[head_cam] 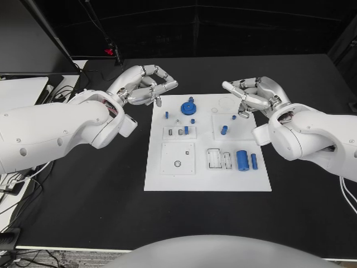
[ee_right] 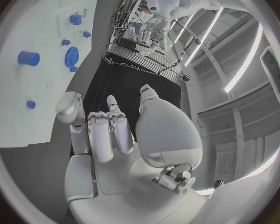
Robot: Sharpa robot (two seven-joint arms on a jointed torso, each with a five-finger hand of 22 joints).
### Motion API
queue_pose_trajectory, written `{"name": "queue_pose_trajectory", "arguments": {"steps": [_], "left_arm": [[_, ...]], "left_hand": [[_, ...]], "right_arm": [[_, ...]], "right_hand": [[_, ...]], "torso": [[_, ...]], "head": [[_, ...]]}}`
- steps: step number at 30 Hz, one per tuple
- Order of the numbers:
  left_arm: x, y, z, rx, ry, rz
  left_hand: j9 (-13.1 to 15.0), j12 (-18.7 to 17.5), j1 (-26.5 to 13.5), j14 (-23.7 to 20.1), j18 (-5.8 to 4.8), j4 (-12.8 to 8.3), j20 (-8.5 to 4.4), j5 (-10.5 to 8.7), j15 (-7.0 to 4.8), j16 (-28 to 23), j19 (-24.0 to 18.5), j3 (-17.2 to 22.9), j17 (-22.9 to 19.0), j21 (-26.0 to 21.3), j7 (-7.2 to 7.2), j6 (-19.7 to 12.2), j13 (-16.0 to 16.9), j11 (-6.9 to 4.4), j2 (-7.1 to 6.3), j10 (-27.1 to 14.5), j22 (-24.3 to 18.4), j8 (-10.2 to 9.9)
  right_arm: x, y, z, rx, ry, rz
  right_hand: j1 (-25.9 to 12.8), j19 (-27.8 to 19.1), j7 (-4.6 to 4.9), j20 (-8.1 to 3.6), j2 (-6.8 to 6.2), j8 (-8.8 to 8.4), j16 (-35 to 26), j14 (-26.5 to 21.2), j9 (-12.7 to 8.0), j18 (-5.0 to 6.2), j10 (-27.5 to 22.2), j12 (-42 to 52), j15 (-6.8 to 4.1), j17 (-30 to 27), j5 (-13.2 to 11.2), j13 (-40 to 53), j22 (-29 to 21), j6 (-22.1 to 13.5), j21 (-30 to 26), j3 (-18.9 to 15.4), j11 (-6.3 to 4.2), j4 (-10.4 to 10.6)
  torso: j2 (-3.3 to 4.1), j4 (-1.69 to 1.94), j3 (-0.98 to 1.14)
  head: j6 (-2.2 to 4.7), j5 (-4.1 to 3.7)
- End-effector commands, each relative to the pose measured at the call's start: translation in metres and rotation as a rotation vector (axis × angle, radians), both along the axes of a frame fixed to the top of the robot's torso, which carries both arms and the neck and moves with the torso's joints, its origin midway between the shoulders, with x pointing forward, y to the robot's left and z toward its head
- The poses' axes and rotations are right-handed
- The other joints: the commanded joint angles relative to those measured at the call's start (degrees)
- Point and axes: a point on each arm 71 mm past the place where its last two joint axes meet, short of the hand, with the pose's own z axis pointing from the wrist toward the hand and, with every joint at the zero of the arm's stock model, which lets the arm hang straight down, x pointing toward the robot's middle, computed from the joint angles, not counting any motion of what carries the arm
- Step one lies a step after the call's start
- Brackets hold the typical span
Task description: Assemble the parts on the task board
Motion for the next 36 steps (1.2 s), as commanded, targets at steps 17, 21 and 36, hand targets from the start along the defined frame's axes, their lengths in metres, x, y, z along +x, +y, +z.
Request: {"name": "queue_pose_trajectory", "arguments": {"steps": [17, 21, 36], "left_arm": [[0.018, -0.024, -0.018, 0.552, 0.327, -0.009], [0.019, -0.031, -0.023, 0.627, 0.389, -0.017], [0.023, -0.05, -0.034, 0.786, 0.501, -0.036]], "left_hand": [[3.9, 5.6, 0.6, 19.3, -9.76, 0.1, -1.42, 4.5, -0.91, 9.2, 35.7, 0.3, 36.1, 40.2, -1.09, 8.2, 20.3, -0.9, 0.6, 9.5, 54.0, -4.7], [5.4, 5.6, -0.9, 19.3, -9.76, 0.2, -1.22, 4.49, -0.76, 9.2, 35.7, -0.2, 36.1, 40.2, -1.01, 7.6, 20.3, -0.84, 1.42, 9.5, 54.0, -3.7], [10.8, 5.6, -4.7, 19.3, -9.76, 0.2, -1.75, 2.12, -1.59, 9.2, 35.7, -2.1, 36.1, 40.2, -2.09, 9.2, 20.3, -1.84, 4.96, 9.5, 54.0, -1.2]], "right_arm": [[-0.001, -0.009, -0.004, 0.202, 0.102, 0.054], [-0.001, -0.011, -0.004, 0.201, 0.105, 0.053], [0.003, -0.012, -0.009, 0.197, 0.132, 0.062]], "right_hand": [[0.0, -7.3, -0.63, -0.12, 2.07, 2.62, -3.9, -0.6, 0.3, 2.87, -1.4, -4.5, -0.49, 7.0, 0.7, 8.7, -4.6, 0.1, -10.1, -2.7, -0.81, 0.1], [-0.1, -7.5, -0.61, -0.13, 2.08, 2.64, -4.0, -0.7, 0.3, 2.94, -1.4, -4.5, -0.49, 6.9, 0.7, 8.6, -4.8, 0.2, -10.4, -2.7, -0.81, 0.1], [0.4, -8.8, -0.77, -0.2, 2.33, 3.0, -4.6, -1.5, 0.3, 3.3, -2.6, -5.5, -0.57, 6.0, 0.7, 7.5, -5.7, 0.5, -12.3, -3.0, -0.93, -0.1]], "torso": [[-0.16, -0.7, -0.01], [-0.19, -0.75, 0.02], [-0.15, -0.72, 0.01]], "head": [[1.47, 0.28], [1.57, 0.37], [1.9, 0.26]]}}
